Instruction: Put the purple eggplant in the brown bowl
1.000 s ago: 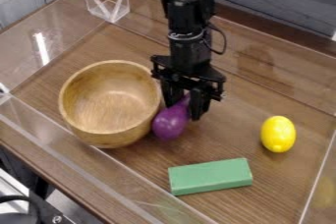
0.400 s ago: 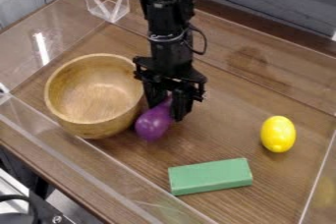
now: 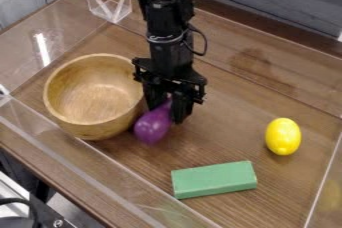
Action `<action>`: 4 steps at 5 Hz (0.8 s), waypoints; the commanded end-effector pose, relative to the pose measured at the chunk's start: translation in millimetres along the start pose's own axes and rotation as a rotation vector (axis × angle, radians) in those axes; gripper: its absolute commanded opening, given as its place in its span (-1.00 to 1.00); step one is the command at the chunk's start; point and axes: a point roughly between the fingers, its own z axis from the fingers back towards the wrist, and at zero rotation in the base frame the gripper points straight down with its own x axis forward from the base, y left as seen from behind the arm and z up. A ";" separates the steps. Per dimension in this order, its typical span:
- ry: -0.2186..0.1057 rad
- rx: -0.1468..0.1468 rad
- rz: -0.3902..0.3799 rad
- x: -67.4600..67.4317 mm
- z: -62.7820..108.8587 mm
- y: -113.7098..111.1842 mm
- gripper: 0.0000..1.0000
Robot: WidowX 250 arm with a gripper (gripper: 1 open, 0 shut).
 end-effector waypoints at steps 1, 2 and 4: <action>-0.065 0.005 0.005 1.8 17.1 2.1 -1.00; -0.062 0.002 0.009 -0.3 17.0 3.0 -1.00; -0.059 -0.004 0.017 -4.3 16.5 4.4 -1.00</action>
